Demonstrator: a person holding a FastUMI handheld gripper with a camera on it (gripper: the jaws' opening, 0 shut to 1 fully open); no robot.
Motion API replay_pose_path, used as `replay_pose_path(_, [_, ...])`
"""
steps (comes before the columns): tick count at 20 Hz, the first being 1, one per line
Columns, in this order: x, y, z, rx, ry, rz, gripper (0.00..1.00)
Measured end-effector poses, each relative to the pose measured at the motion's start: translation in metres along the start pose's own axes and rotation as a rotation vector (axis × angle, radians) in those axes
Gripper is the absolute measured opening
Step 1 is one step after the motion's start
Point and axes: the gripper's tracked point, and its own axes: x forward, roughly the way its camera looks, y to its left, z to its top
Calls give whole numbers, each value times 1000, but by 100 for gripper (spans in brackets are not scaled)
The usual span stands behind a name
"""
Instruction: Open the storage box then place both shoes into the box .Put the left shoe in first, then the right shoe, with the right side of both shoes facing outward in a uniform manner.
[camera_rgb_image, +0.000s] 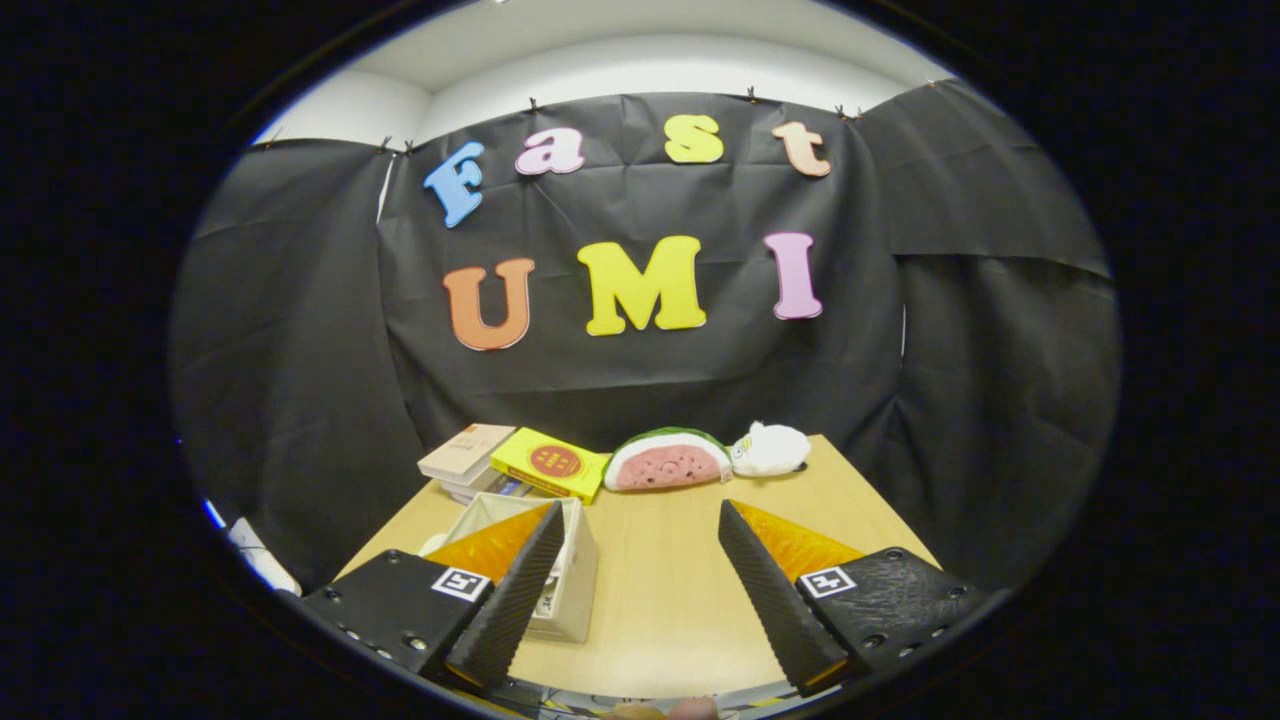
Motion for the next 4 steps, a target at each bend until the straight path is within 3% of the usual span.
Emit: replay_pose_path(4, [-2,3,-9,-13,26,11,96])
